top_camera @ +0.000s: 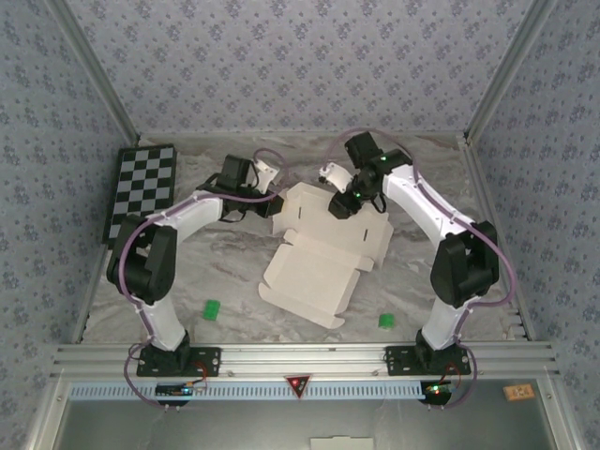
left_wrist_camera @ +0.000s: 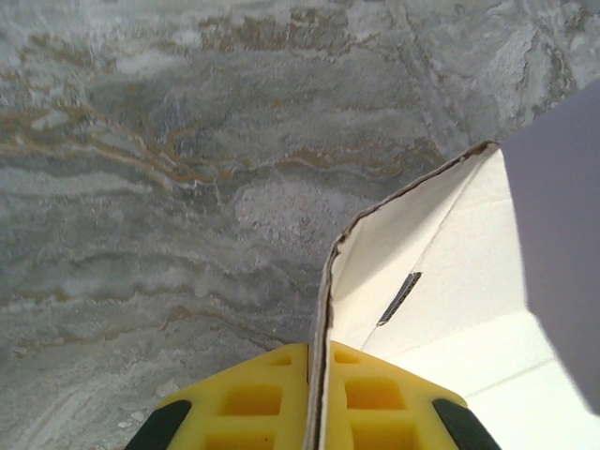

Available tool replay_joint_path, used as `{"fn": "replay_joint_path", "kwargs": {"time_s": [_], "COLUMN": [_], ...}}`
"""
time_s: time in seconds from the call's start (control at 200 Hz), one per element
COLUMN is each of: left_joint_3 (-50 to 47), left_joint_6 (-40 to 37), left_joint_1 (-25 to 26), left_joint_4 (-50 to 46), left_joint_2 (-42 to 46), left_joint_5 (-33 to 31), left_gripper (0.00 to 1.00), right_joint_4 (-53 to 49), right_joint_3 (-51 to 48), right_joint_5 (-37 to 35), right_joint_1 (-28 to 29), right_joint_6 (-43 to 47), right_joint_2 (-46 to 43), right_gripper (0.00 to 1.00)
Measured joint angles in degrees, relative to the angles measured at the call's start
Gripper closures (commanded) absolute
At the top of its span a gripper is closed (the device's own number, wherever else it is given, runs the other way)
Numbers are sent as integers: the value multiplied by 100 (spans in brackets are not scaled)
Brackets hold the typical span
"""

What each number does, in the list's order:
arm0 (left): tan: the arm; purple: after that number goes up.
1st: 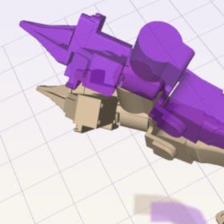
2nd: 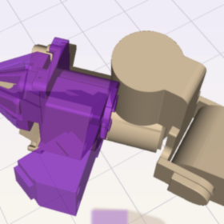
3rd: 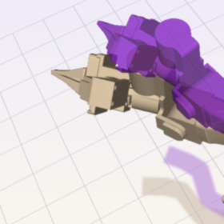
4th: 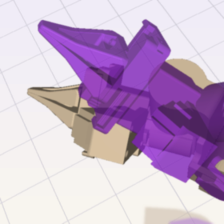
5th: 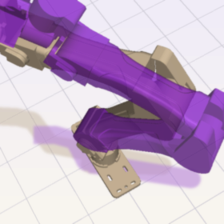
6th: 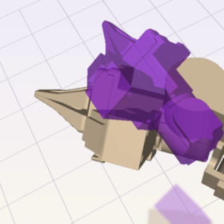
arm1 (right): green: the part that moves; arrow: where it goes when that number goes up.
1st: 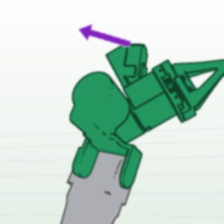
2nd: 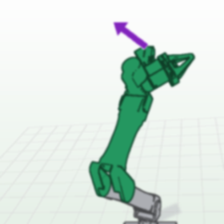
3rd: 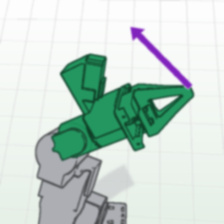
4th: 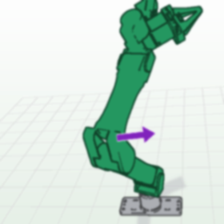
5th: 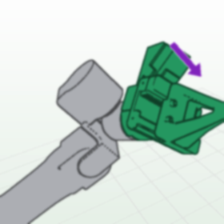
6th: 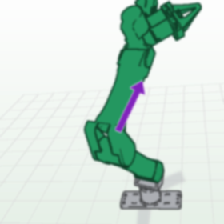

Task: Fold the paper box

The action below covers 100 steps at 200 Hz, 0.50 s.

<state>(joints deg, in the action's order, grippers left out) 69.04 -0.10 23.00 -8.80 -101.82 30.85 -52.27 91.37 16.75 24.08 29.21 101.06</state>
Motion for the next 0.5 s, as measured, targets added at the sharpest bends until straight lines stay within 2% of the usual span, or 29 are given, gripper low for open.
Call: {"fn": "replay_joint_path", "kwargs": {"time_s": [0.14,0.5], "left_joint_3": [0,0], "left_joint_6": [-94,-249], "left_joint_1": [0,0], "left_joint_4": [149,162], "left_joint_2": [92,101], "left_joint_5": [35,-13], "left_gripper": [93,93], "right_joint_4": [-190,-695], "right_joint_3": [396,678], "right_joint_5": [372,706], "right_joint_1": [-256,-369], "right_joint_6": [-9,216], "right_joint_2": [219,651], "right_gripper": [64,89]}}
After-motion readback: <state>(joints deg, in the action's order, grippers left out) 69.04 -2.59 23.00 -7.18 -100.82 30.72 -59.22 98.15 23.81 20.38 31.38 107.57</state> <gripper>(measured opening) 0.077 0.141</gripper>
